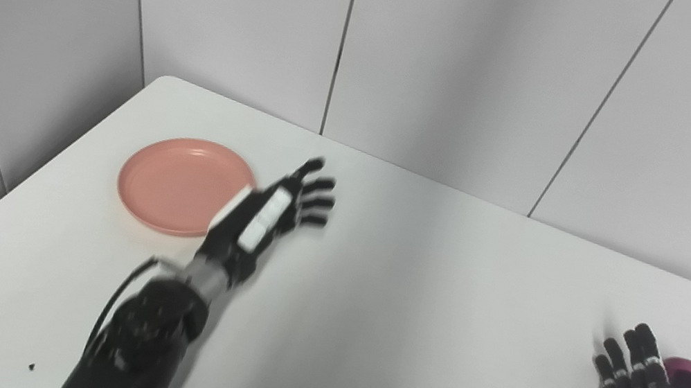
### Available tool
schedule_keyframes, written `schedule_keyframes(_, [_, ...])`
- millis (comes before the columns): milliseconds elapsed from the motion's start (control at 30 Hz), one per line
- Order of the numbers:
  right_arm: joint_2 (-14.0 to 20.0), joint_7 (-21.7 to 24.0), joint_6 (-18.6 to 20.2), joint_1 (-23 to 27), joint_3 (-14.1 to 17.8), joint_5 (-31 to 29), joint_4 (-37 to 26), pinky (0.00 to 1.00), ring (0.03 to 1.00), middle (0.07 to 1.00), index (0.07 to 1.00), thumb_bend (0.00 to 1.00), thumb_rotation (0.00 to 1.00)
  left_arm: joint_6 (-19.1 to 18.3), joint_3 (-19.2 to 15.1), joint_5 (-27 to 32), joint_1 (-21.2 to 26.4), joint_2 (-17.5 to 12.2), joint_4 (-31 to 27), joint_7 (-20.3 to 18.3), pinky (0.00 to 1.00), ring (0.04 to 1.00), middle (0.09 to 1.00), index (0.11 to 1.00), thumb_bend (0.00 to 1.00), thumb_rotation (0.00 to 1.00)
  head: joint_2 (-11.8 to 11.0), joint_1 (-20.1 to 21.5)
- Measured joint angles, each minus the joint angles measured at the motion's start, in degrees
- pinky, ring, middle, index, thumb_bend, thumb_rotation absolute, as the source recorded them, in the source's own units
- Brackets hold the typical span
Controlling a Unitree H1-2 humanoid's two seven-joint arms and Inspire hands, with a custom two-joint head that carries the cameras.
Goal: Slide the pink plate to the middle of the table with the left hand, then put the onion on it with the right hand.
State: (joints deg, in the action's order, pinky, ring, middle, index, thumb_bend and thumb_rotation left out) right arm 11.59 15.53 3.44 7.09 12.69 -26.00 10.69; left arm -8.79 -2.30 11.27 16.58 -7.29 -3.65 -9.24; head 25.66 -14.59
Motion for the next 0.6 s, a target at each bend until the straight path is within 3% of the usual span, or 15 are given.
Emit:
schedule_keyframes(200, [-0.44, 0.0, 0.0, 0.31, 0.0, 0.0, -0.26, 0.97, 0.968, 0.997, 0.965, 0.94, 0.83, 3.07, -3.4, 1.18, 5.54, -2.19, 4.67, -0.87, 0.67, 0.769, 0.821, 0.869, 0.99, 0.87, -0.26, -0.18])
schedule_keyframes(333, [-0.31, 0.06, -0.01, 0.29, 0.03, 0.28, -0.09, 0.99, 0.977, 1.0, 0.973, 0.94, 0.83, 2.71, -5.59, 1.24, 7.79, -3.26, 4.4, -0.47, 0.71, 0.816, 0.836, 0.881, 0.99, 0.87, -0.44, -0.18])
schedule_keyframes(500, [-0.33, 0.01, -0.01, 0.23, 0.14, 0.32, -0.18, 0.99, 0.975, 1.0, 0.979, 0.94, 0.83, 2.26, -8.08, 1.71, 13.12, -7.51, 4.85, -0.36, 0.71, 0.821, 0.842, 0.875, 1.0, 0.87, -0.44, -0.52])
schedule_keyframes(600, [-0.36, 0.04, -0.01, 0.23, 0.14, 0.31, -0.17, 1.0, 0.987, 1.0, 0.987, 0.93, 0.84, 2.73, -9.14, 1.64, 16.18, -9.56, 8.55, -0.37, 0.79, 0.844, 0.853, 0.869, 1.0, 0.86, -0.62, -0.7])
